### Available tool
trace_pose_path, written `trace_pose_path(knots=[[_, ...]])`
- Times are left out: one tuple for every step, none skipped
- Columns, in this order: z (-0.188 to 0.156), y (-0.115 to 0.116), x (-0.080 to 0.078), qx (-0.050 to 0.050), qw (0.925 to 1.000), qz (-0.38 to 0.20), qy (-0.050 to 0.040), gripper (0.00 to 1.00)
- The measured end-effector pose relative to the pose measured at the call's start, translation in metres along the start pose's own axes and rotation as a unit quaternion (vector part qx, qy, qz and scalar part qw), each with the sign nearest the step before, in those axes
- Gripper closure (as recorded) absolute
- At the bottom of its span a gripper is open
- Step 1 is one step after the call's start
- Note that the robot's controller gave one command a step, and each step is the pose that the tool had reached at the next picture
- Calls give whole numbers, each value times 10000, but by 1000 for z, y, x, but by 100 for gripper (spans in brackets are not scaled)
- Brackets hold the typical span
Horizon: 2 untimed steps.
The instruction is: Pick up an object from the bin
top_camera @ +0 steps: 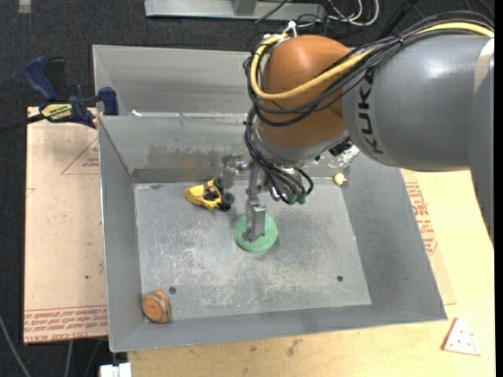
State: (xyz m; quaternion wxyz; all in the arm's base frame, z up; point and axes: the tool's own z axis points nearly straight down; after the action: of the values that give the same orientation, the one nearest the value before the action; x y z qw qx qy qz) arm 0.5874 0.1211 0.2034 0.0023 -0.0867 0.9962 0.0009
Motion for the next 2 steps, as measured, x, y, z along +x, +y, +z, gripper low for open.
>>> trace_pose_path(knots=[[18, -19, -11, 7, 9996, 281, 10, 0], [25, -36, -21, 1, 9977, -674, 3, 0]])
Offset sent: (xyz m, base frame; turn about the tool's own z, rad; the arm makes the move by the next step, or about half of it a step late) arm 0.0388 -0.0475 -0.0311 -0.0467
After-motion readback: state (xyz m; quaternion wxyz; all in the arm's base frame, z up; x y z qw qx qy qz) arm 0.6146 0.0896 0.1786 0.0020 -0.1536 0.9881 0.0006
